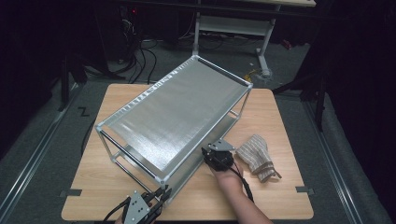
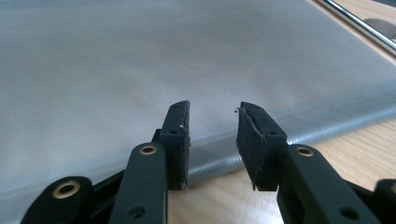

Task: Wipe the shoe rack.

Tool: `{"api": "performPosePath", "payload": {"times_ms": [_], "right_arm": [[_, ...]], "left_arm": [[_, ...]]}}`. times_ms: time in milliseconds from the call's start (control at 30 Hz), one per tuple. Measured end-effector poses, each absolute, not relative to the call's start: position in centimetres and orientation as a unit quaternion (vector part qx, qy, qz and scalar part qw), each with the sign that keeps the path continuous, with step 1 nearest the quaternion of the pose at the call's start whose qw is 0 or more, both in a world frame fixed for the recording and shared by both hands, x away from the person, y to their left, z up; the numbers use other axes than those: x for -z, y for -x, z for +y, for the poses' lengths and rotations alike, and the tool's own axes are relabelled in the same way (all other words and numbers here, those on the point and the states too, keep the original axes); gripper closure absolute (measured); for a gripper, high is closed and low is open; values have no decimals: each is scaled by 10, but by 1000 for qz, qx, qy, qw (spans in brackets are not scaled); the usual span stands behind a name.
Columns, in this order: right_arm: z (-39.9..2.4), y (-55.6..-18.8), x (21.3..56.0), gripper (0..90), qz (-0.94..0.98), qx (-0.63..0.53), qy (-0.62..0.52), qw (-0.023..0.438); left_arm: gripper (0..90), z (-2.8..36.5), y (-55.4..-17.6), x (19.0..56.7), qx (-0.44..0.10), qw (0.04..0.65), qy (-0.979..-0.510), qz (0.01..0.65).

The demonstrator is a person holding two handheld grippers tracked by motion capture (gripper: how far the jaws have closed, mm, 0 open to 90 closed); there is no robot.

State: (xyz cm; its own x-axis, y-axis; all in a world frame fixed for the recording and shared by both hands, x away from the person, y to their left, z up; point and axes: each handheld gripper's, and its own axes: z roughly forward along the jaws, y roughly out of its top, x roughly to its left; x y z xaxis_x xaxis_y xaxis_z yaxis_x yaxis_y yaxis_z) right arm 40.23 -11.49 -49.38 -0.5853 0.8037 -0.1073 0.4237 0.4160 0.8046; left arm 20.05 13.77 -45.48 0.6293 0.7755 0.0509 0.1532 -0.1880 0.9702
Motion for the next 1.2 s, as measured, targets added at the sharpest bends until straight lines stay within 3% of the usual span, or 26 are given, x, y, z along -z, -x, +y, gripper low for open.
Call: {"api": "performPosePath", "payload": {"times_ms": [400,1033,1200], "right_arm": [[-117,-408,503,683,820,-348,-382,246],[-158,-392,501,689,806,-341,-420,239],[-161,-388,499,641,807,-339,-415,247]], "left_arm": [[794,138,-202,454,-282,548,-719,321],[793,141,-225,454,-287,542,-718,328],[795,145,-230,455,-296,541,-713,334]]}}
